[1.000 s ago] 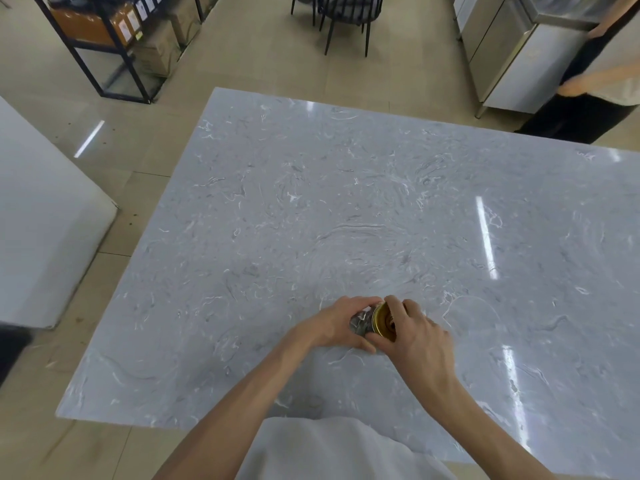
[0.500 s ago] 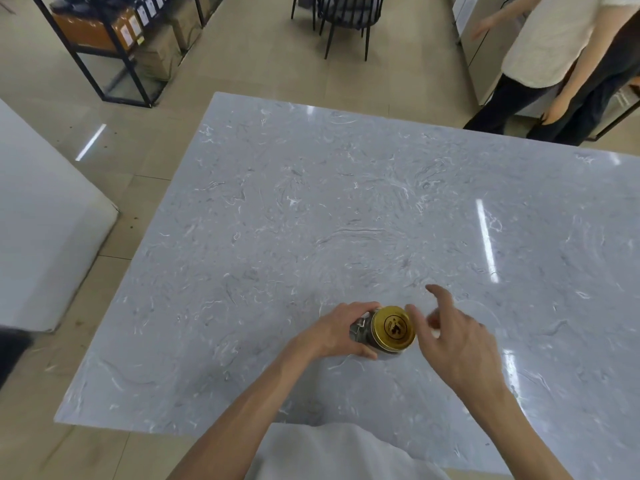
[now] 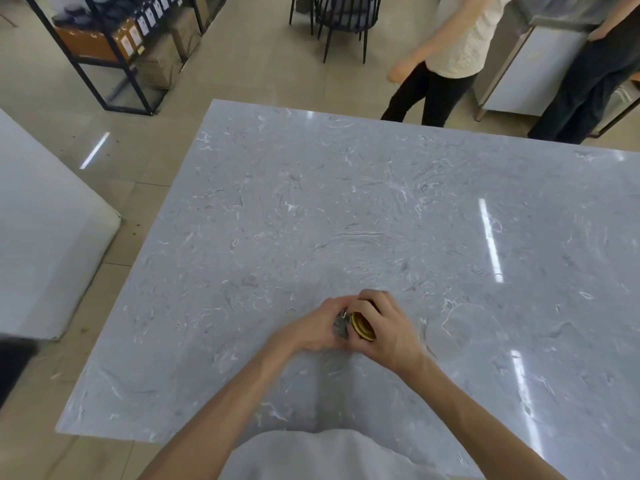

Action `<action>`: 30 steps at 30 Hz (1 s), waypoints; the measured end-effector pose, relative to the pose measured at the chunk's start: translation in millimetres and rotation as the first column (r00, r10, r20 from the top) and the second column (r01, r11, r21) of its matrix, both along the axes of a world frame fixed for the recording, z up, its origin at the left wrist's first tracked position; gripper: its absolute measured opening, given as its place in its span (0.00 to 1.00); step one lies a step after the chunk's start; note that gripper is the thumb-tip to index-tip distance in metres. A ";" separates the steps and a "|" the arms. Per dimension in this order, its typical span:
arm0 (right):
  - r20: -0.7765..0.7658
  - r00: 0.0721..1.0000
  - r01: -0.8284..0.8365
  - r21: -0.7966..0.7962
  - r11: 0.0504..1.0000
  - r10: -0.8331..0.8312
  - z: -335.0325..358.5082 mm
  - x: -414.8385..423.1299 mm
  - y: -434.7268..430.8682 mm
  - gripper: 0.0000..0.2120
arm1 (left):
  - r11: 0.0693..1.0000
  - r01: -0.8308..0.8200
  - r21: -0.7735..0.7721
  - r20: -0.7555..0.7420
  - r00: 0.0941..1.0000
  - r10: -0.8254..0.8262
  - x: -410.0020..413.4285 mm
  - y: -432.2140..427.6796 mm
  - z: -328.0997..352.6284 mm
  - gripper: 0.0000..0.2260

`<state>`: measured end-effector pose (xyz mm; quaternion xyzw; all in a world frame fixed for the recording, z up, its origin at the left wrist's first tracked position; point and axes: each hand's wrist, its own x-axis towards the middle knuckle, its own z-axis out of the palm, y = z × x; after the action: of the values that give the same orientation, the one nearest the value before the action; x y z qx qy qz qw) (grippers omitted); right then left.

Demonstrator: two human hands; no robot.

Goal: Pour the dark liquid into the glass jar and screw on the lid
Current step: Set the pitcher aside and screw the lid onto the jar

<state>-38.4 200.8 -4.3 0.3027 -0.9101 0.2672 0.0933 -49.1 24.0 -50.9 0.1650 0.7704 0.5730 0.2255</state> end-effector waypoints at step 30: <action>-0.017 0.978 0.210 0.040 0.977 -0.210 9.5 13.1 -10.1 0.17 | 0.778 -0.541 -0.319 -0.156 0.840 0.520 51.1 45.8 -23.1 0.27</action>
<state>-25.3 190.8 5.1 0.2085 -0.9418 0.2348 0.1203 2.0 69.8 -74.0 -0.0847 0.8812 0.4615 0.0578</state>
